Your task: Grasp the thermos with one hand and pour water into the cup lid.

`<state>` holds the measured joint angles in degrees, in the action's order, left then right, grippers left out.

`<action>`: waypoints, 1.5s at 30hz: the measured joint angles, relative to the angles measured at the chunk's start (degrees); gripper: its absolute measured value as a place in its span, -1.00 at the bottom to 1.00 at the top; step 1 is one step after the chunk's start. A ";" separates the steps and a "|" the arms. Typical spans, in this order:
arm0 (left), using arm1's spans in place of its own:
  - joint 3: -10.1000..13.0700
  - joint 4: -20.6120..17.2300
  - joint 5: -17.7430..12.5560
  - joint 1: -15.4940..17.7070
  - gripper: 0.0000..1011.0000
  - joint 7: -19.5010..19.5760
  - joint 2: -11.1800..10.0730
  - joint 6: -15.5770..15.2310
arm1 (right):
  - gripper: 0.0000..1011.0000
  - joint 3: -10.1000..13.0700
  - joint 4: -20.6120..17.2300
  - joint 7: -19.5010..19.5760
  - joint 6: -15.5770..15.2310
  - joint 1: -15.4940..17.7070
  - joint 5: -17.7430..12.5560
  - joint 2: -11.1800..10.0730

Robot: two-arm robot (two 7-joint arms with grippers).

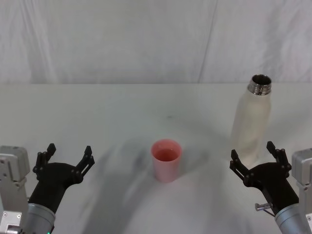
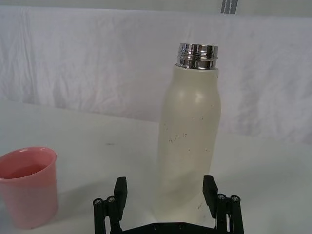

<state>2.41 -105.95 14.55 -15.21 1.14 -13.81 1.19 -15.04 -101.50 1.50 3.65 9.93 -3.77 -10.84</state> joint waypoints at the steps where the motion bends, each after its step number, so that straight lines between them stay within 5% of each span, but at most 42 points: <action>1: 0.00 0.00 0.00 0.00 0.98 0.00 0.00 0.00 | 0.98 0.00 0.00 0.00 0.00 0.00 0.00 0.00; 45: 0.00 0.00 0.00 0.00 0.98 0.00 0.00 0.00 | 0.98 0.00 0.00 0.00 0.00 0.00 0.00 0.00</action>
<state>2.41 -105.95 14.54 -15.21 1.14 -13.81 1.19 -15.04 -101.50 1.50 3.65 9.93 -3.78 -10.84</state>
